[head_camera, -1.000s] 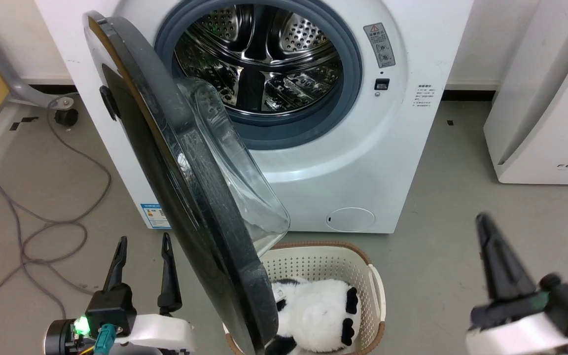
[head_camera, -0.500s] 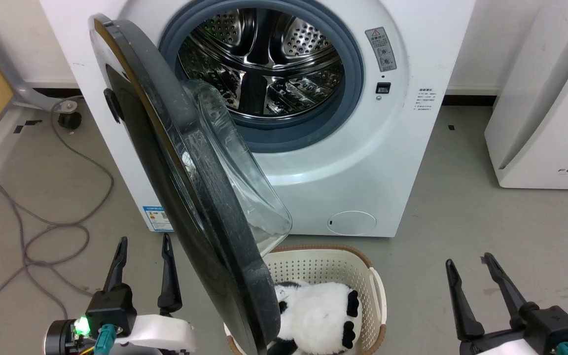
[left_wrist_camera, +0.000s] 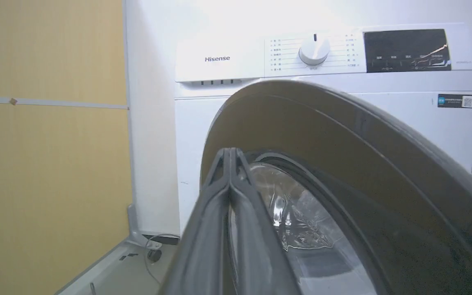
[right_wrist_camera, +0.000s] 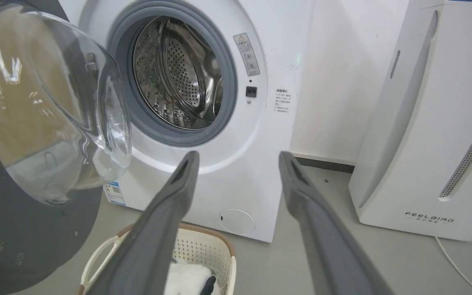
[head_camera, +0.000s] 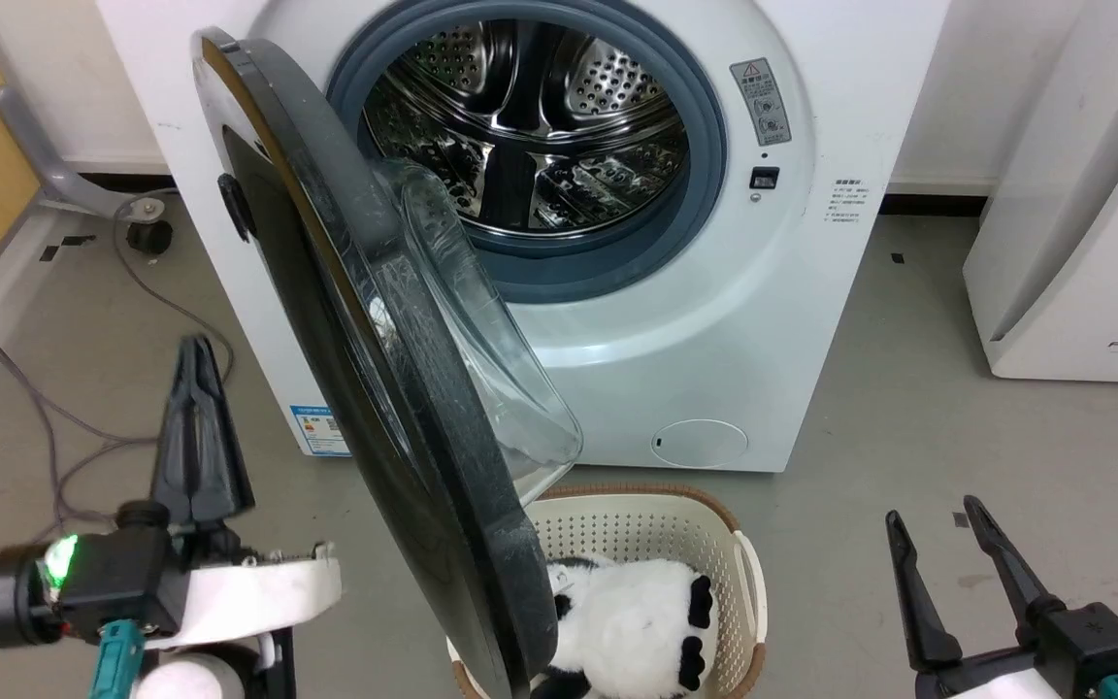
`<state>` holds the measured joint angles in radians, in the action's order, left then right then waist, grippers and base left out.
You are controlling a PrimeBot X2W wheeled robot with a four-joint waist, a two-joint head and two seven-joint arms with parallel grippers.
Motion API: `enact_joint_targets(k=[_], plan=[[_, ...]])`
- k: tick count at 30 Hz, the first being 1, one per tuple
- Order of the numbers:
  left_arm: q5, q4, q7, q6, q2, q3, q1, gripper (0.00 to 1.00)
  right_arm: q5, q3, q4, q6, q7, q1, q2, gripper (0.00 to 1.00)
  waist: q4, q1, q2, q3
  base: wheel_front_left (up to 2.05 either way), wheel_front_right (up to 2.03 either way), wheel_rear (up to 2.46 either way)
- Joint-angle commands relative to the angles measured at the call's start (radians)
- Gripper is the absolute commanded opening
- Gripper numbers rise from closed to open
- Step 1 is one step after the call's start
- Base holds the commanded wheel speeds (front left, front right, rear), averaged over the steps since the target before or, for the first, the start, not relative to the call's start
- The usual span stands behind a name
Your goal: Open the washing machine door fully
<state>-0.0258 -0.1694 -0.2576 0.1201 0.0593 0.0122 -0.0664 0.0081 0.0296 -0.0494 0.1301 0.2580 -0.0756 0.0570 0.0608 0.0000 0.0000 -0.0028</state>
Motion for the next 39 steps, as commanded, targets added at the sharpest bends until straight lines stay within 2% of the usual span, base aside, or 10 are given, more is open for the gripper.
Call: enact_joint_targets(k=[1, 8, 10, 17, 28, 34, 39], plan=[[0.018, -0.053, -0.004, -0.008, 0.007, -0.013, -0.024, 0.00, 0.000, 0.003, 0.012, 0.001, 0.004, -0.018, -0.006, 1.00, 0.000, 0.0000, 0.0000, -0.001, 0.00, 0.00, 0.00], [0.033, -0.192, -0.004, -0.051, 0.004, -0.128, -0.055, 0.00, 0.021, 0.021, 0.047, 0.001, 0.004, -0.020, -0.007, 1.00, -0.001, 0.0000, 0.0000, -0.003, 0.00, 0.00, 0.00], [0.034, -0.202, -0.004, -0.059, 0.003, -0.152, -0.057, 0.00, 0.023, 0.022, 0.051, 0.001, 0.004, -0.021, -0.007, 1.00, -0.001, 0.0000, 0.0000, -0.003, 0.00, 0.00, 0.00], [0.042, -0.223, -0.004, -0.112, -0.002, -0.337, -0.067, 0.00, 0.027, 0.026, 0.065, 0.001, 0.004, -0.024, -0.007, 1.00, 0.000, 0.0000, 0.0000, -0.005, 0.00, 0.00, 0.00], [0.049, -0.145, -0.004, -0.179, 0.006, -0.565, -0.016, 0.00, 0.024, 0.027, 0.067, 0.001, 0.004, -0.028, -0.007, 1.00, -0.001, 0.0000, 0.0000, -0.009, 0.00, 0.00, 0.00], [0.050, -0.091, -0.004, -0.188, 0.027, -0.632, 0.029, 0.00, 0.017, 0.033, 0.070, 0.001, 0.004, -0.029, -0.007, 1.00, 0.004, 0.0000, 0.0000, -0.005, 0.00, 0.00, 0.00], [0.045, -0.031, -0.004, -0.174, 0.042, -0.639, 0.049, 0.00, 0.012, 0.038, 0.071, 0.001, 0.004, -0.026, -0.007, 1.00, 0.009, 0.0000, 0.0000, 0.000, 0.00, 0.00, 0.00]])
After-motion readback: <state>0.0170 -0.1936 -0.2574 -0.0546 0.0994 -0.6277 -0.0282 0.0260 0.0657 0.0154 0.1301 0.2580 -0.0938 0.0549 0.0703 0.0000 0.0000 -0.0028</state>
